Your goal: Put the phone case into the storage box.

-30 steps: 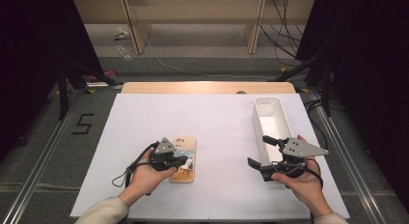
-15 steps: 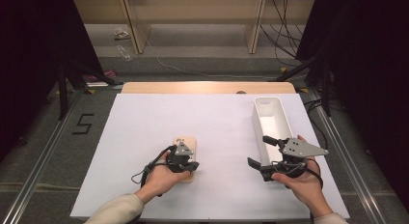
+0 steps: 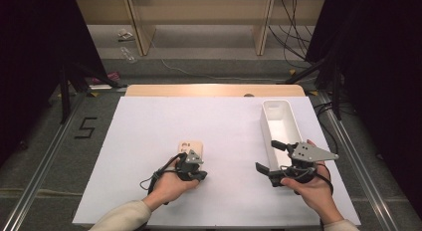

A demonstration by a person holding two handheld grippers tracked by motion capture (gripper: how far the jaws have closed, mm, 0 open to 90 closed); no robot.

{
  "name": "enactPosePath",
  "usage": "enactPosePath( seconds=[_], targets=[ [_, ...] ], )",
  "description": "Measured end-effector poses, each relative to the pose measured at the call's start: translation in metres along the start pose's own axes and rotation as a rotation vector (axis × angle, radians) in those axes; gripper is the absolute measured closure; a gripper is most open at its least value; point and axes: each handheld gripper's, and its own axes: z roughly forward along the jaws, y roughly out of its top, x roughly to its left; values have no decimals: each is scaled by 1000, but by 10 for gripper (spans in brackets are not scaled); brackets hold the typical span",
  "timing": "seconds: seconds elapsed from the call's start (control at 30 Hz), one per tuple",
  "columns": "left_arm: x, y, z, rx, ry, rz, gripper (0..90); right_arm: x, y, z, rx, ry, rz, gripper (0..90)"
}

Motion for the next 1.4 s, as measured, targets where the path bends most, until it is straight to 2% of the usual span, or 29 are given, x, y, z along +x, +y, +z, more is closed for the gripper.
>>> enactPosePath(
  seconds=[0.3, 0.63, 0.8, 1.0, 1.1, 1.4],
  targets=[
    [-1, -2, 0, 39, 0, 10, 898, -1, -1, 0, 0, -1, 3, 87],
    [16, -16, -19, 102, 18, -10, 898, -1, -1, -1, 0, -4, 9, 90],
    [24, -21, -26, 117, 16, -27, 898, -1, -1, -1, 0, -3, 10, 92],
    [30, -28, -33, 132, 36, -27, 898, -1, -1, -1, -2, -5, 12, 92],
    [34, -31, -37, 131, 44, -44, 898, -1, -1, -1, 1, -5, 10, 92],
    [35, -31, -38, 146, 55, -30, 898, -1, -1, -1, 2, -5, 10, 92]
  ],
)
